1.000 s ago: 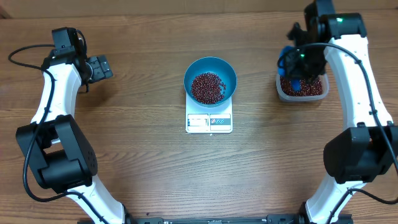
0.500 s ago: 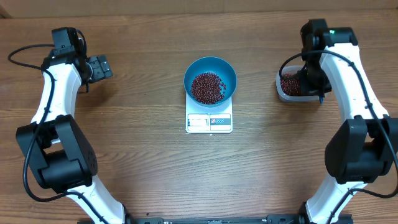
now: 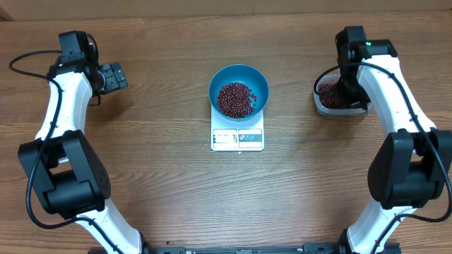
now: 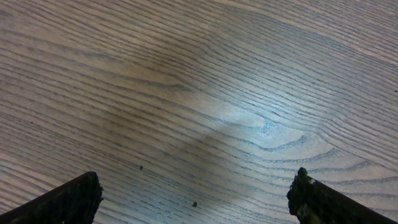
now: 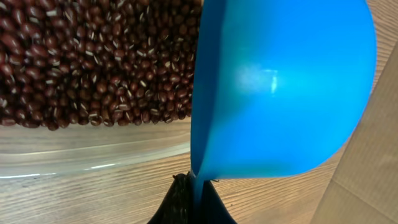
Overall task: Scoop item into bowl and weigh 150g on scale
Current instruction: 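Dip the blue scoop into the red beans with the right gripper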
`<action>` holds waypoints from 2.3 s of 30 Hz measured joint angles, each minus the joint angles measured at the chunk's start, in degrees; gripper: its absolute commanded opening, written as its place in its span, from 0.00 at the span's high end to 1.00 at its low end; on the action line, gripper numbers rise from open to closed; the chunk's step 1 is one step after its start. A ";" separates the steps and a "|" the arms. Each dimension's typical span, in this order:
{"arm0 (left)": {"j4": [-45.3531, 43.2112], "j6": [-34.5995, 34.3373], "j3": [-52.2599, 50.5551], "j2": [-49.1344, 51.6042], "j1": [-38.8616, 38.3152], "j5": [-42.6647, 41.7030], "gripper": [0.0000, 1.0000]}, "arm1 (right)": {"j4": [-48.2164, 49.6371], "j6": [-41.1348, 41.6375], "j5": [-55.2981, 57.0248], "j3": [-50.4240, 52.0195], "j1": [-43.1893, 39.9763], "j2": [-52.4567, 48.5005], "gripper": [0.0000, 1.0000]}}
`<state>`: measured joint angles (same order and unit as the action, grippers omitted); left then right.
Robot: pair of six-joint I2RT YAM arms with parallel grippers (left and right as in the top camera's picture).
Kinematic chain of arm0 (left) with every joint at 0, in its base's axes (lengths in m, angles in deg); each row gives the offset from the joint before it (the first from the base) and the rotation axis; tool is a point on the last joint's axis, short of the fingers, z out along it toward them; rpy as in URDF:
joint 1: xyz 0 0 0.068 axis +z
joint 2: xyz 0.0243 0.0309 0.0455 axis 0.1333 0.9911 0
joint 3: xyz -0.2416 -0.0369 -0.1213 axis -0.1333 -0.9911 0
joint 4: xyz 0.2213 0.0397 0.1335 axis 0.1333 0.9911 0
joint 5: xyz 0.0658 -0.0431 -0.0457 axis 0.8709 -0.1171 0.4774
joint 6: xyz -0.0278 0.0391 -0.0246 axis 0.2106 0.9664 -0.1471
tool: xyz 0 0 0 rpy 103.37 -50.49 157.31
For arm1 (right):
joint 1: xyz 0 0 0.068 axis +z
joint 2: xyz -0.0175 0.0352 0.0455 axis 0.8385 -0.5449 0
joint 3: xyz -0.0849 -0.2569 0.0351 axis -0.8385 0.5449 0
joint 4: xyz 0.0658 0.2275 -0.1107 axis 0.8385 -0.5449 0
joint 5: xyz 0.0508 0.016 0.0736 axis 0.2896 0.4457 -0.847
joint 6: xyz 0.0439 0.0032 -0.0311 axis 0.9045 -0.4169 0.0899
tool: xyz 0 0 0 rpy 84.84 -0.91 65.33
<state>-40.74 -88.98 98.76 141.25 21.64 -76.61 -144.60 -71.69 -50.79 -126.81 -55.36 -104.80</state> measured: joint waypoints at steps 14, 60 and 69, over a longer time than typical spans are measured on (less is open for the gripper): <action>0.00 0.00 0.00 0.00 0.00 0.00 0.00 | 8.13 -1.27 -0.28 9.18 0.26 0.72 0.96; 0.02 0.00 0.02 0.00 0.00 0.00 0.01 | 8.76 16.11 -24.30 9.99 -0.42 1.88 0.80; 0.00 0.00 0.00 0.00 0.00 0.00 0.00 | 8.37 18.36 -26.27 8.79 -0.52 1.88 0.96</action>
<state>-40.74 -88.98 98.76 141.25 21.64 -76.61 -136.23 -53.33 -77.06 -118.03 -55.88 -102.92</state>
